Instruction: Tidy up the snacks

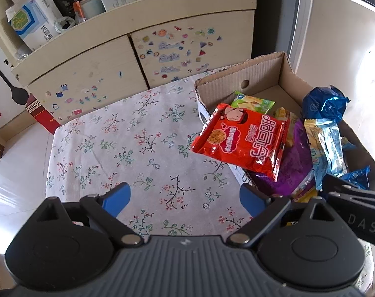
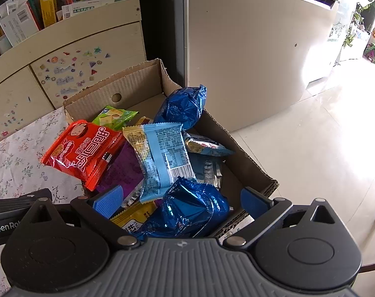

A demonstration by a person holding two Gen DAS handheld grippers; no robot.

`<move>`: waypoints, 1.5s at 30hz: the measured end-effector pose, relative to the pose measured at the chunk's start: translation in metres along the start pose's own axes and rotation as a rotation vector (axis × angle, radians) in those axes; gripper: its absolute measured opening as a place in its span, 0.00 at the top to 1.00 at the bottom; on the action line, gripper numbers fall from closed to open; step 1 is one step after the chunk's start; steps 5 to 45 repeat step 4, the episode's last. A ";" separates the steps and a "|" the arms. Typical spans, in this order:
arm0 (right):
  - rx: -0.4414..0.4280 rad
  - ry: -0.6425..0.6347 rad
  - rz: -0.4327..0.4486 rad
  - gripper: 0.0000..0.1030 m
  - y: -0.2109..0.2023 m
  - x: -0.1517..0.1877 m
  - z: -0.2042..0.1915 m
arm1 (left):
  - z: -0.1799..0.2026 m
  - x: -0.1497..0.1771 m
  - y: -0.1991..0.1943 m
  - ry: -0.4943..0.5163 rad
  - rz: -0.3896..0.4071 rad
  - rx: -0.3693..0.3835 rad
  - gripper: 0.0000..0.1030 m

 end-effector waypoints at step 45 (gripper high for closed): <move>-0.002 -0.011 0.006 0.00 -0.002 0.004 -0.004 | -0.006 0.005 -0.001 0.000 0.002 0.005 0.08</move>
Point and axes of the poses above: each gripper's, at about its wrist camera, not at the fingertips, and y roughly the way its jaws point, z to its right, x to its underside, the point moved 5 cm from there along y, roughly the way its jaws point, and after that the axes turned 6 degrees about -z, right-handed, at the moved point
